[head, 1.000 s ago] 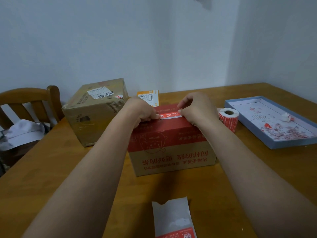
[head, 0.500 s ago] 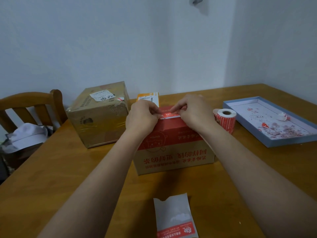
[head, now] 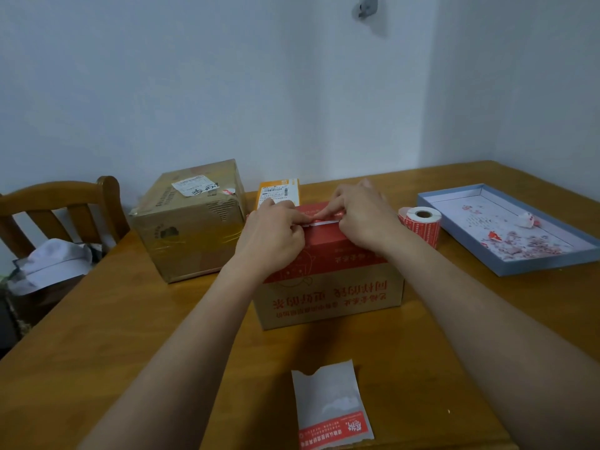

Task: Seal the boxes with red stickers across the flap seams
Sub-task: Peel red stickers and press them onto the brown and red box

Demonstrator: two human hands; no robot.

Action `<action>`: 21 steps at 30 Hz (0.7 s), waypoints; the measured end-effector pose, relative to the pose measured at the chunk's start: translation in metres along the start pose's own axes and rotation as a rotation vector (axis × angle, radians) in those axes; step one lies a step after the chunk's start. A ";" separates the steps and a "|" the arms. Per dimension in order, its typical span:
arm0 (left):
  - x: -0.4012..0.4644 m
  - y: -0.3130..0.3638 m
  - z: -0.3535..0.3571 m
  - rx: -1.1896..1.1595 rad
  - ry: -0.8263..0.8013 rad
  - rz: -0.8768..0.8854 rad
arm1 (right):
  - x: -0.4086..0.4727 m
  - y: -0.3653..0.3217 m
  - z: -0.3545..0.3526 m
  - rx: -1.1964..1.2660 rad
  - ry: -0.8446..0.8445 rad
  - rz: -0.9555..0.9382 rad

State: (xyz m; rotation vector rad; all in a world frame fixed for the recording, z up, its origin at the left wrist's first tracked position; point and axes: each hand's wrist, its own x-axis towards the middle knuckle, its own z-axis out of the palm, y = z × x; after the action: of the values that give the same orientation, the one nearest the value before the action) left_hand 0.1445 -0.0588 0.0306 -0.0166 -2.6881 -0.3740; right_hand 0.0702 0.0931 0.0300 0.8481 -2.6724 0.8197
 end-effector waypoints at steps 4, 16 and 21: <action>-0.006 0.005 0.001 0.069 0.025 -0.021 | 0.007 0.007 0.012 -0.059 0.056 0.074; -0.006 0.008 0.003 0.041 0.076 -0.087 | -0.003 0.001 0.010 -0.200 0.179 0.093; -0.004 0.005 0.005 -0.015 0.088 -0.125 | -0.012 -0.006 0.006 -0.212 0.228 0.087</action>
State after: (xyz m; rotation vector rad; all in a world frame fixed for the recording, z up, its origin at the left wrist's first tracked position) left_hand 0.1463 -0.0527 0.0261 0.1608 -2.6063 -0.4237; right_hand 0.0827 0.0910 0.0233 0.5559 -2.5501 0.5966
